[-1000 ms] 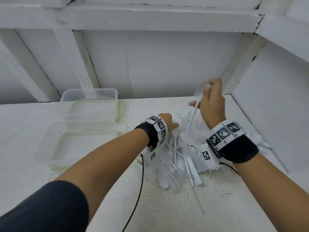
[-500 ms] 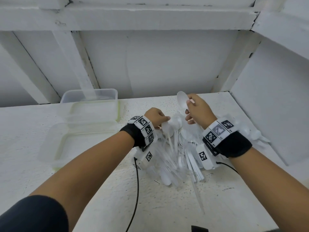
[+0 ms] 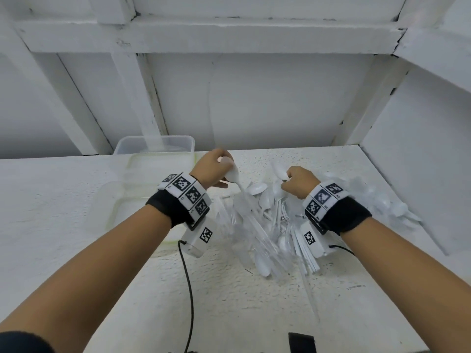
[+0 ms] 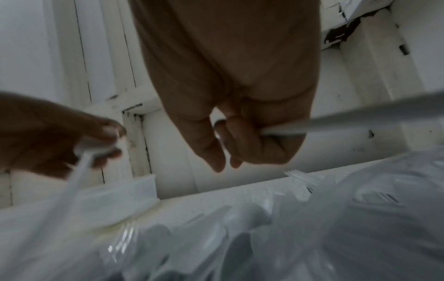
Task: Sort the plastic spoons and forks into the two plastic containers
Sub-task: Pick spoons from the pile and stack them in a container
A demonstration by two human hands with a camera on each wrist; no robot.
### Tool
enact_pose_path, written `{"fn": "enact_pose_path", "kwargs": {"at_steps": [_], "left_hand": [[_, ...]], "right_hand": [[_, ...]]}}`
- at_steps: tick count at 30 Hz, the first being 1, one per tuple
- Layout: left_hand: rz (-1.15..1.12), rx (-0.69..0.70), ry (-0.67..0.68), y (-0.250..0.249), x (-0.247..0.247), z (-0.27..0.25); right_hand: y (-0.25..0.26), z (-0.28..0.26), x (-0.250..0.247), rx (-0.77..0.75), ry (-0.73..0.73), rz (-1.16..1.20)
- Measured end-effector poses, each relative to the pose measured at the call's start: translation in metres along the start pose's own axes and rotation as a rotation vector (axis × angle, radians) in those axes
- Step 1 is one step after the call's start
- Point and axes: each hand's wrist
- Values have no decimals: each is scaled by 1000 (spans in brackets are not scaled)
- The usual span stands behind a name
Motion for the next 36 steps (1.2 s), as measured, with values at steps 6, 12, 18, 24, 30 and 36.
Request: {"fn": "enact_pose_path", "kwargs": {"at_steps": [6, 12, 18, 24, 30, 36], "left_hand": [[-182, -14, -163, -2, -17, -13], [-133, -108, -76, 6, -14, -28], [19, -173, 32, 12, 2, -27], [151, -162, 111, 17, 21, -26], [354, -131, 110, 24, 36, -20], [568, -118, 163, 24, 67, -10]], "right_hand": [[13, 0, 3, 45, 30, -165], [19, -3, 8, -47, 18, -300], [17, -5, 17, -49, 129, -412], [20, -4, 21, 22, 69, -287], [7, -1, 13, 125, -154, 121], [2, -14, -10, 126, -438, 544]]}}
Point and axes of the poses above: each hand's wrist, its own z-axis towards the middle knuckle, its own x-axis out of the palm, y = z × x, and after that the axes turned 5 degrees about -z, right-handed
